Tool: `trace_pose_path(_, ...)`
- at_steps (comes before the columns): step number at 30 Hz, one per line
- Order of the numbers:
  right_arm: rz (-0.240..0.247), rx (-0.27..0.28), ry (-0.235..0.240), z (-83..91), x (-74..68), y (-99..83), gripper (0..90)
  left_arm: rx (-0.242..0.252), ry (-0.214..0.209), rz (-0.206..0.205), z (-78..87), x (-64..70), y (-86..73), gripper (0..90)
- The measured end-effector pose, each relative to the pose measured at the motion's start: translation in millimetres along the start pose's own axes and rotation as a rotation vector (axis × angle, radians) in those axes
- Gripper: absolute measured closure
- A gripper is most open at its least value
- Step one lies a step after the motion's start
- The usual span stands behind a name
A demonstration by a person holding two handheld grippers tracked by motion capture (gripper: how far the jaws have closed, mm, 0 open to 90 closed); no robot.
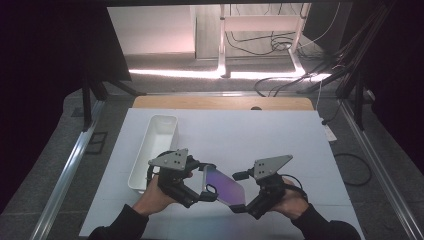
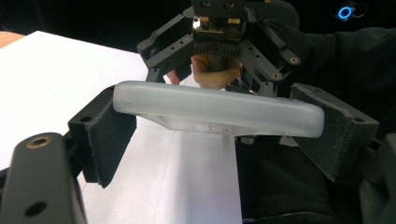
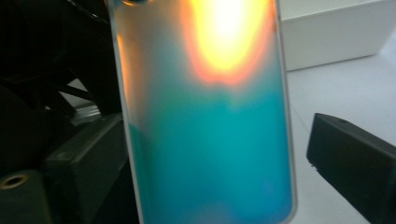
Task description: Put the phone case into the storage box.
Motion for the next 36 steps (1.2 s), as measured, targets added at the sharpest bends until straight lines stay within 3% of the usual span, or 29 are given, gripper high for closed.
trace_pose_path(4, 0.009, -0.006, -0.062, 1.6, 2.5, -1.9, 0.0, -0.016, 0.031, 0.0, 0.3, -0.9, -0.4, 17.7)
trace_pose_path(17, 0.002, -0.048, -0.153, 5.4, 7.2, -9.8, 0.0, -0.055, 0.138, 0.029, 6.2, -7.0, -1.9, 17.7)
trace_pose_path(26, -0.015, -0.085, -0.244, 10.6, 11.1, -14.5, 0.0, -0.084, 0.228, 0.047, 12.0, -12.7, -3.5, 17.7)
trace_pose_path(36, -0.076, -0.112, -0.316, 17.7, 16.0, -23.9, 0.0, -0.132, 0.324, 0.108, 16.8, -22.4, -7.0, 17.6)
Point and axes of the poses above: each handheld gripper's, and its own axes: z roughly backward along the jaws, y roughly out of its top, x roughly to its right, the point moved 4 cm from there along -z, roughly forward along the jaws, and after that the axes turned 2 degrees about y, right-handed, at the moved point
